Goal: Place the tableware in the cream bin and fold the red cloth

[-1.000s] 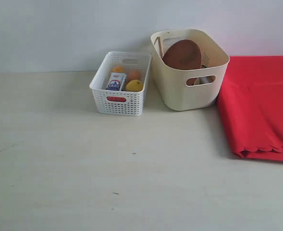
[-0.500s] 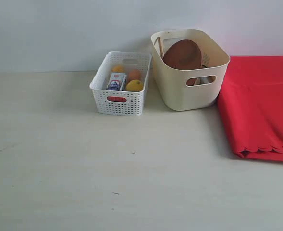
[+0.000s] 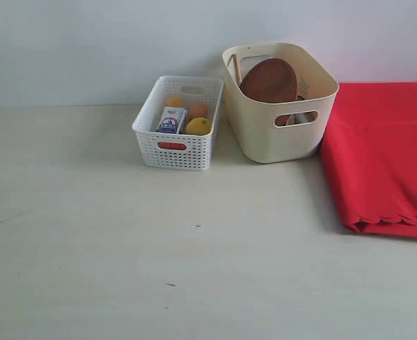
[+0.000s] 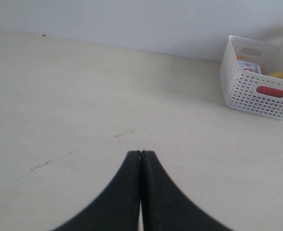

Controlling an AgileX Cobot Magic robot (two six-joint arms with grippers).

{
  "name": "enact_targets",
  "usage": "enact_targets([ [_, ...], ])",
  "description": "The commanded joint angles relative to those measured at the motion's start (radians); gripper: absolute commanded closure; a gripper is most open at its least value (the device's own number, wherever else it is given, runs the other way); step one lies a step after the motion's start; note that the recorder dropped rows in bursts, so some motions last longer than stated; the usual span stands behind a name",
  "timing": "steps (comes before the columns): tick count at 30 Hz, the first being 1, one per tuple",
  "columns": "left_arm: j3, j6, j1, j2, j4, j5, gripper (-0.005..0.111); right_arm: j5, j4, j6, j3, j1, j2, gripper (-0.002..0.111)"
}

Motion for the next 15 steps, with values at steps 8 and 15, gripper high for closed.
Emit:
enact_targets([
  [8,0.003,-0.006,0.002,-0.005,-0.009,-0.007,0.107,-0.056,-0.016,-0.045,0.083,0.003,-0.048,0.108],
  [15,0.003,-0.006,0.002,-0.005,-0.009,-0.007,0.107,-0.056,0.002,-0.062,0.083,0.003,-0.048,0.108],
])
